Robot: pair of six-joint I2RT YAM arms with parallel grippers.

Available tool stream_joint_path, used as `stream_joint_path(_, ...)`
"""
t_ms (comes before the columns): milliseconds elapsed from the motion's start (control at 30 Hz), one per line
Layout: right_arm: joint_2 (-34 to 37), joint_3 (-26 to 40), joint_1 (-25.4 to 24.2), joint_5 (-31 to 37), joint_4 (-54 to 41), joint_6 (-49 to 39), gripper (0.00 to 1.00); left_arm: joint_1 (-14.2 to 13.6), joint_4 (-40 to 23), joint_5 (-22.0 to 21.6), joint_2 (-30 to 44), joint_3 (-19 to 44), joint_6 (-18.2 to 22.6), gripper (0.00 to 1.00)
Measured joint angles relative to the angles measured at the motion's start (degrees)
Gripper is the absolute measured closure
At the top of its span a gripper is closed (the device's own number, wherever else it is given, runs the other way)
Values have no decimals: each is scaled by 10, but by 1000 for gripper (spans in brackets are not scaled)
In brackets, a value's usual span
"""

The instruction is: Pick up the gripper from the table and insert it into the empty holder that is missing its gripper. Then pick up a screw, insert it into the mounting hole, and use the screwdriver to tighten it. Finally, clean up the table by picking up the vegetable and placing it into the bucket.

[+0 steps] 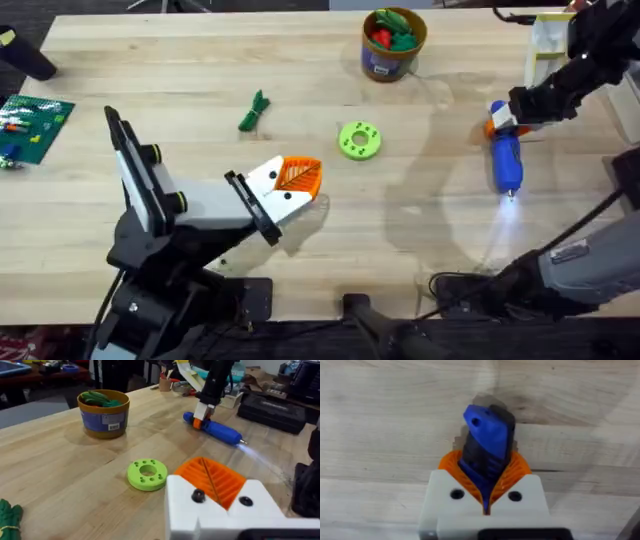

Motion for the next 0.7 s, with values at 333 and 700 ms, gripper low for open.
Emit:
stream_joint_path(333, 0, 51, 0, -1, -63, 0, 970, 0, 0, 0, 0, 0, 0, 985)
stream_joint_path(700, -20, 232, 0, -29, -158, 22, 970, 0, 0, 0, 0, 0, 0, 984)
